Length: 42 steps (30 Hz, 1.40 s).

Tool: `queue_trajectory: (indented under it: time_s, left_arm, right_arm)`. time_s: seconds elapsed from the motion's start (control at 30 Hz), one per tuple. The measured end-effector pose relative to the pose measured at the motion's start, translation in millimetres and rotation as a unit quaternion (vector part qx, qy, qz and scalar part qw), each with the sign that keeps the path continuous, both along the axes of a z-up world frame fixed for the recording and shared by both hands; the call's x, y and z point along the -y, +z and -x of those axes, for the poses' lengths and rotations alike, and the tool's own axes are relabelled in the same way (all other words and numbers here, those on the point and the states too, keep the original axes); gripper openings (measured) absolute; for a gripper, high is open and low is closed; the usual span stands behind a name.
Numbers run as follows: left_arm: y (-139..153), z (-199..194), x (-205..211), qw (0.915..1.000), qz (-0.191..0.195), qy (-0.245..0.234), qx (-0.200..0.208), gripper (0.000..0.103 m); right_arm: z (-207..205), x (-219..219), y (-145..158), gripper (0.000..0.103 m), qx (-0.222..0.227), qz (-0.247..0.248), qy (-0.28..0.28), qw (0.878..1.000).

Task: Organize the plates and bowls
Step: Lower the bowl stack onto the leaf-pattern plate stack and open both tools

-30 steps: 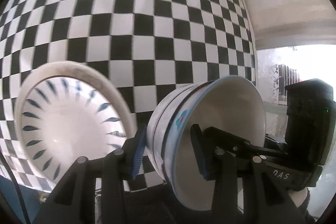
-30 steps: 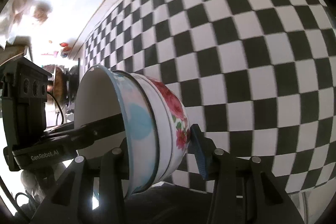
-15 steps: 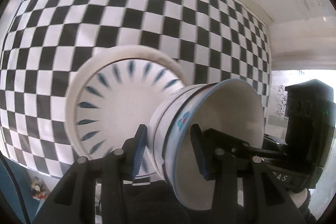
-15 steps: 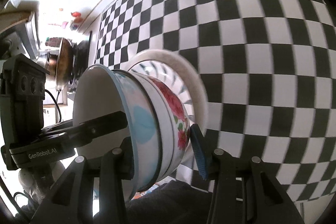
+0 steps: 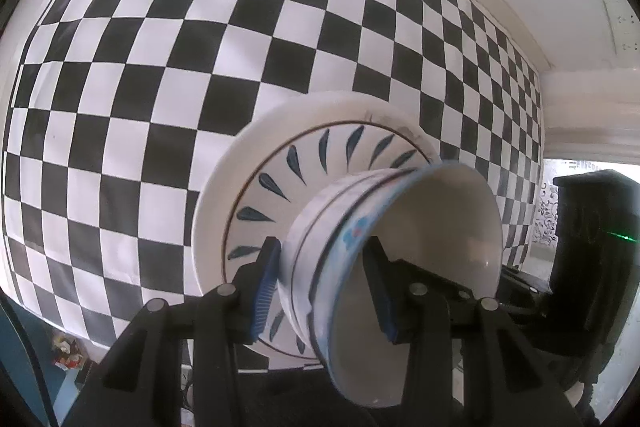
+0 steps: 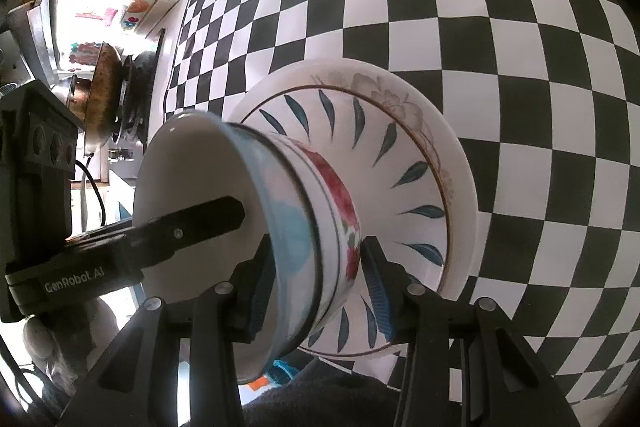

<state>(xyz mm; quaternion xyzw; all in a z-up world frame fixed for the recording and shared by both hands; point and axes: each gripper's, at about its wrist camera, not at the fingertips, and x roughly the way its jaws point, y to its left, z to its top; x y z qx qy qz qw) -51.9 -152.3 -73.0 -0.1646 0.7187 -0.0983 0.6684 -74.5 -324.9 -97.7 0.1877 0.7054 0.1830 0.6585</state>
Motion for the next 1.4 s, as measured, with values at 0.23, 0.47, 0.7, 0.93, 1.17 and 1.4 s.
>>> queue_trajectory:
  time_s: [0.23,0.47,0.7,0.93,1.17,1.4]
  left_arm:
    - [-3,2,-1,1.0000,0.003,0.002,0.003,0.038]
    - [-2,2,1,1.0000,0.006,0.004,0.006,0.038]
    - [-2,2,2,0.9999,0.011,0.008,0.006,0.038]
    - [-1,3,0,0.9998,0.016,0.010,0.006,0.038]
    - [24,13,2,0.9966,-0.061,-0.004,0.054,0.041]
    - [62,37,1,0.9824,-0.139,-0.016,0.123,0.045]
  right_arm:
    - [-4,2,3,0.043,0.005,0.006,-0.009,1.000]
    - [-6,4,5,0.042,0.010,0.014,-0.009,1.000]
    - [-8,9,5,0.042,0.014,0.017,-0.010,1.000]
    - [-7,11,5,0.041,0.015,0.023,-0.011,1.000]
    - [3,12,28,0.042,0.060,0.090,-0.013,0.994]
    - [34,10,77,0.089,0.140,0.170,-0.014,0.975]
